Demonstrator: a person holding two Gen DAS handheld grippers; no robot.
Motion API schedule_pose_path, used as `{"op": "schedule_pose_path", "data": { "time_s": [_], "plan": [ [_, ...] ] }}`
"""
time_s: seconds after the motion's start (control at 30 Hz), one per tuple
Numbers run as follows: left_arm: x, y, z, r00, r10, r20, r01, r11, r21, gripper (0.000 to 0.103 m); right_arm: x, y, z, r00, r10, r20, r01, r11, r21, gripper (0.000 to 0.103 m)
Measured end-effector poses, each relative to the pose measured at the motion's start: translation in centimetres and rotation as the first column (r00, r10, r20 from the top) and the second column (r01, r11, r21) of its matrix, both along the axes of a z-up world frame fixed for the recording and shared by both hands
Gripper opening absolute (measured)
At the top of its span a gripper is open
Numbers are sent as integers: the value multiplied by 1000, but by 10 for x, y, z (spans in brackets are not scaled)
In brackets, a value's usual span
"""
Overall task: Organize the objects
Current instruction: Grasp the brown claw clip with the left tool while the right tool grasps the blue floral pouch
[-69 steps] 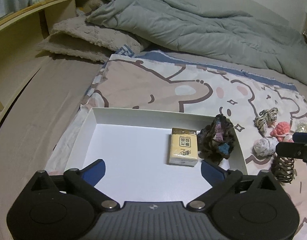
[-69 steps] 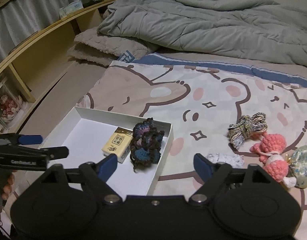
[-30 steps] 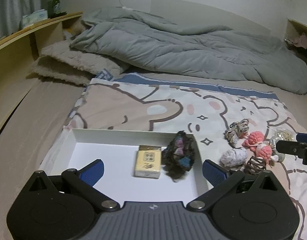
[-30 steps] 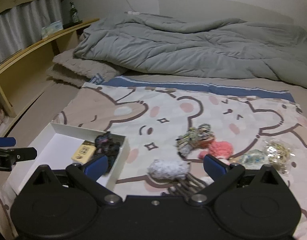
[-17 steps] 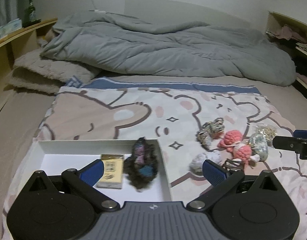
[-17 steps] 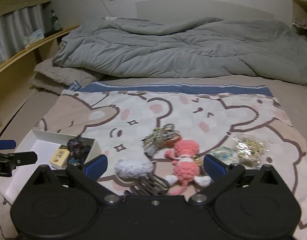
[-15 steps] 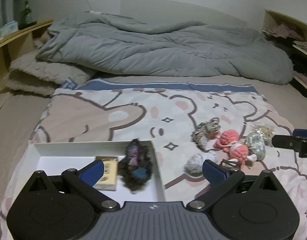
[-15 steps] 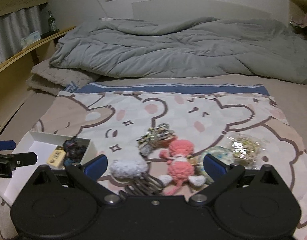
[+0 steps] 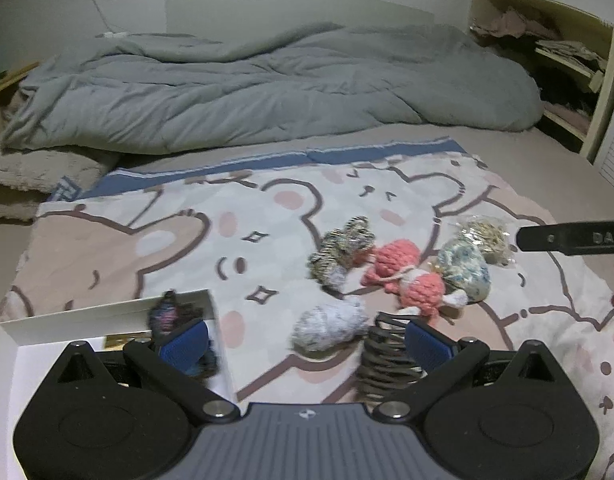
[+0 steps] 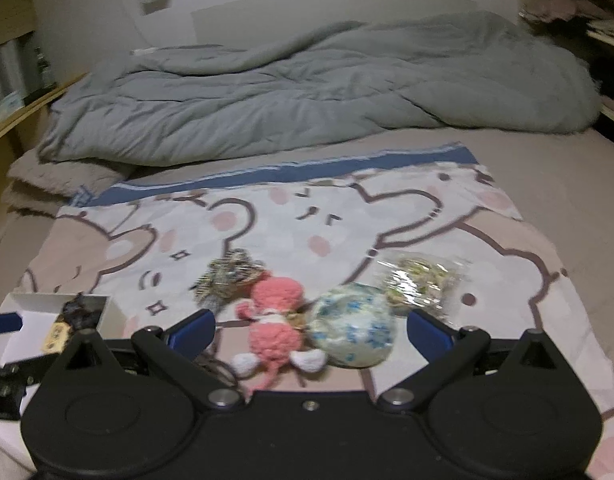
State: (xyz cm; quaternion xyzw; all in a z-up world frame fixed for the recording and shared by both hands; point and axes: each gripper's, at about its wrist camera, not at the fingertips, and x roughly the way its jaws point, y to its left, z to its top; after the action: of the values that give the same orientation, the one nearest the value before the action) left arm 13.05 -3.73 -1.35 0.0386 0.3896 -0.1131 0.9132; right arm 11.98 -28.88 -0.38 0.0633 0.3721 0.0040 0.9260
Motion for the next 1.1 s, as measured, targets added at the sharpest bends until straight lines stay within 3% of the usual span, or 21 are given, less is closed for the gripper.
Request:
{"op": "schedule_pose_path", "data": {
  "time_s": [0.43,0.6,0.87,1.1],
  "plan": [
    [27,-46,-30,984,-158,-82,161,986,31,103,29,-31,-32,984,-148,-98,155,986,66,103],
    [39,-56,-48,968,-210,-140,216,976,30,95,45,-31,-46,979,-157,-131,167,983,69,103],
    [52,-65,-78,934,-288,-211,309,948,73,91,68,-28,-69,982,-98,-159,103,994,25,103],
    [67,-68,-98,919,-296,-260,312,950,24,90,90,-14,-91,972,-34,-232,16,997,-80,103]
  ]
}}
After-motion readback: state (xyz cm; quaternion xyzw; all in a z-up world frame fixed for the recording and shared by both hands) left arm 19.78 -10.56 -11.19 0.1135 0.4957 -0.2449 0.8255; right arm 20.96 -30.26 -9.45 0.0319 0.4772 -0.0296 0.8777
